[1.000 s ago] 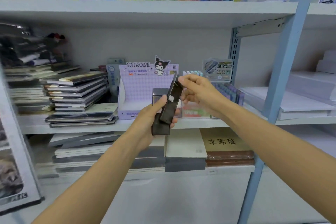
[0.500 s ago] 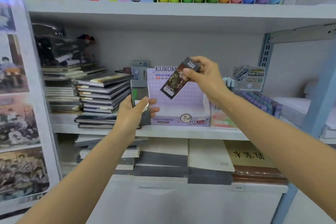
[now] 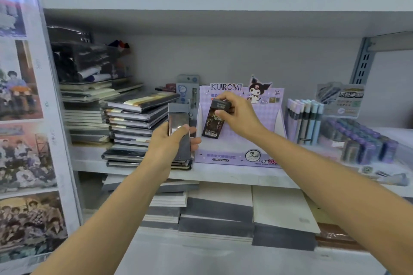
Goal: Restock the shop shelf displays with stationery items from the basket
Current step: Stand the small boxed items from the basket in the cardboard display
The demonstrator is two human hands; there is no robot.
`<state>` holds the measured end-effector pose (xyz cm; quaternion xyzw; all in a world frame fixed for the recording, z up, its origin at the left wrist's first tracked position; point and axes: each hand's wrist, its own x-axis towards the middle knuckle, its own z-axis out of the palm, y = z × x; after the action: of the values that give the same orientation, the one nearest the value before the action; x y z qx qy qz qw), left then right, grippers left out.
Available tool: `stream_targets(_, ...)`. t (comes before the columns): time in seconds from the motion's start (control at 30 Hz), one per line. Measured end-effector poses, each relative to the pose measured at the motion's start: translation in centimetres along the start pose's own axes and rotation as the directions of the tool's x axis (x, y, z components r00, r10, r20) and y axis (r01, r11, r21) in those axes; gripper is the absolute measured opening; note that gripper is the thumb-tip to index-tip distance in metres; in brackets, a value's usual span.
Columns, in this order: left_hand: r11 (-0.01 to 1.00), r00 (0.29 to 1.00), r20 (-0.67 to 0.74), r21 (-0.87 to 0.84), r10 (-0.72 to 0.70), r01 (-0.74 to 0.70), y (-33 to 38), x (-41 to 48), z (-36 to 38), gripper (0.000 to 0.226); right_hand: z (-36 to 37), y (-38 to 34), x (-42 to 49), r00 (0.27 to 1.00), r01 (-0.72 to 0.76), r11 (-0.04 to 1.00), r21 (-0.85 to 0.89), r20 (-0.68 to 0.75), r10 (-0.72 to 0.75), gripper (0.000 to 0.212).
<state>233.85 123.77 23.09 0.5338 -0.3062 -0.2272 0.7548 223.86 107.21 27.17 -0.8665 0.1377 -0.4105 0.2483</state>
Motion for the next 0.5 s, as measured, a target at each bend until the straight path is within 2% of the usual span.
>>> stream_targets(0.2,0.999,0.999,0.037,0.023,-0.034,0.033,0.0,0.4,-0.2,0.016,-0.4,-0.6,0.9,0.996,0.035,0.997,-0.076,0.089,-0.028,0.018)
stream_targets(0.37,0.998,0.997,0.052,0.031,-0.048,0.047,0.0,0.4,-0.2,0.016,-0.4,-0.8,1.6,0.974,0.003,0.989,-0.15,0.226,0.031,0.02)
stream_targets(0.43,0.998,0.998,0.041,0.032,-0.047,0.046,0.0,0.3,-0.3,0.015,0.1,-0.7,1.4,0.976,0.016,0.989,-0.15,0.219,0.017,0.024)
stream_targets(0.5,0.998,0.998,0.041,0.047,-0.047,0.045,0.0,0.2,-0.4,0.013,0.8,-0.8,0.9,0.989,0.04,0.992,-0.118,0.148,-0.022,0.031)
